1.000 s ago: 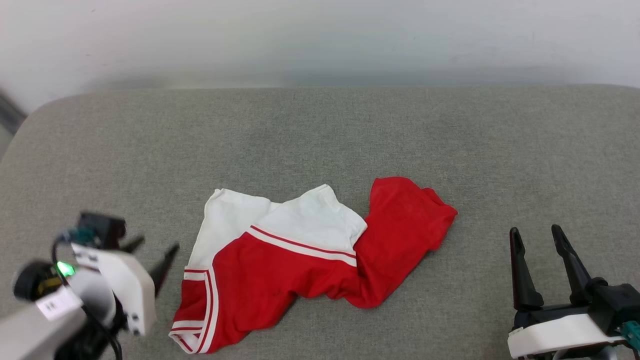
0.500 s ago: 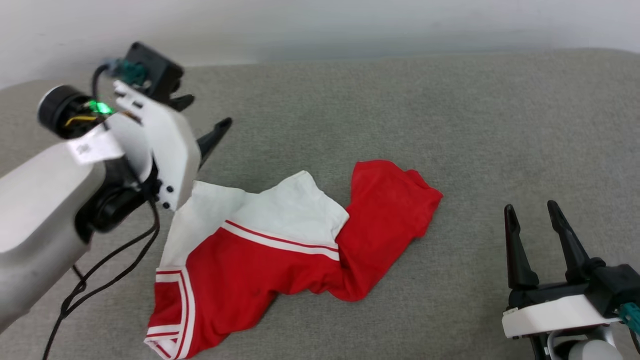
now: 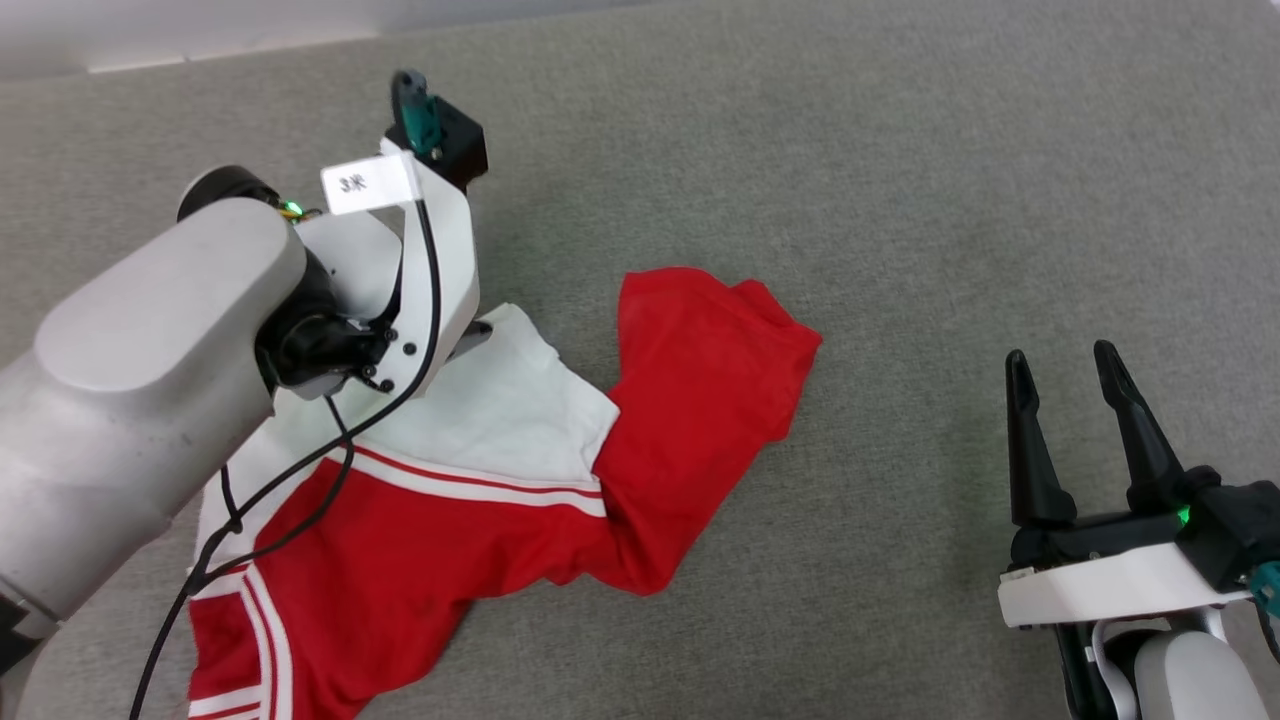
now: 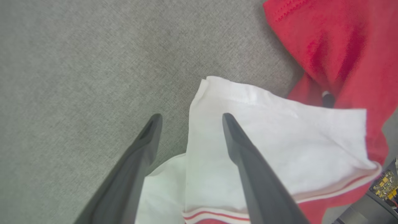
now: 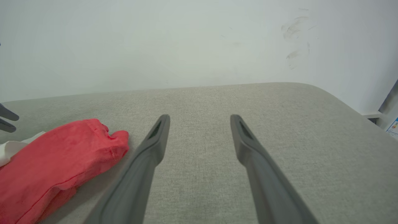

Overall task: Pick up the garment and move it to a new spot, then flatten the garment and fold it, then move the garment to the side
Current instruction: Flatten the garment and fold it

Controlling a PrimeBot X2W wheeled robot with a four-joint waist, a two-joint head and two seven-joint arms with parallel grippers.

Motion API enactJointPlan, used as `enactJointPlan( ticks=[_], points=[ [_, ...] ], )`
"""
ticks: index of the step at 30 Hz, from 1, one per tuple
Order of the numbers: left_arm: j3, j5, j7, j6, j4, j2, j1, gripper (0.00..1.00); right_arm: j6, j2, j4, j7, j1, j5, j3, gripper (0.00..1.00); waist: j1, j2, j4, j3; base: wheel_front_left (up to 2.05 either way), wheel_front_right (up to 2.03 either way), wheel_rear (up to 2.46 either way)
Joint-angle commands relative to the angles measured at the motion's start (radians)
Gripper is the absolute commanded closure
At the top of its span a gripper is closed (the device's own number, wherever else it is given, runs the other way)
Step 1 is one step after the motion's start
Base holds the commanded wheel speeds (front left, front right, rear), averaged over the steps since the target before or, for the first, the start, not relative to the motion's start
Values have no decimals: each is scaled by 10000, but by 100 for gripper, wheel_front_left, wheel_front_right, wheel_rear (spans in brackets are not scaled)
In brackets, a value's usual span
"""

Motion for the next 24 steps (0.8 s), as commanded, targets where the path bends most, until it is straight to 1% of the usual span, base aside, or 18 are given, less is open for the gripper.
enactJointPlan(
  ticks=[1, 5, 9, 10, 11, 13, 17, 24],
  points=[
    [-159, 28, 211, -111, 261, -122, -93, 0, -3, 19, -16, -24, -192, 70, 49, 0, -1, -1, -312, 354, 0, 0, 0],
    [-479, 173, 644, -292, 838, -390, 210, 0, -3, 18, -12, -24, -374, 149, 69, 0, -1, -1, -494, 597, 0, 0, 0],
    [-737, 299, 966, -362, 1178, -556, 696, 0, -3, 18, 4, -24, -407, 177, 24, 0, -1, -1, -540, 678, 0, 0, 0],
    [-780, 329, 993, -357, 1202, -584, 764, 78, -5, 18, 8, -24, -403, 179, -3, 0, -1, -1, -530, 678, 0, 0, 0],
    [-815, 334, 977, -365, 1151, -610, 831, 100, -3, 18, 17, -24, -394, 176, -31, 0, -1, -1, -508, 664, 0, 0, 0],
    [-832, 397, 729, -373, 1032, -556, 776, 100, -3, 18, 51, -24, -374, 144, -62, 0, -1, -1, -438, 588, 0, 0, 0],
    [-440, 365, -622, -374, 929, -477, 84, 100, -3, 18, 88, -24, -333, 71, -86, 0, -1, -1, -270, 305, 0, 0, 0],
    [-108, 480, -2808, -369, 394, -755, -781, 100, -3, 18, 135, -23, -32, -77, -177, 0, -1, -1, 23, -379, 0, 0, 0]
  ],
)
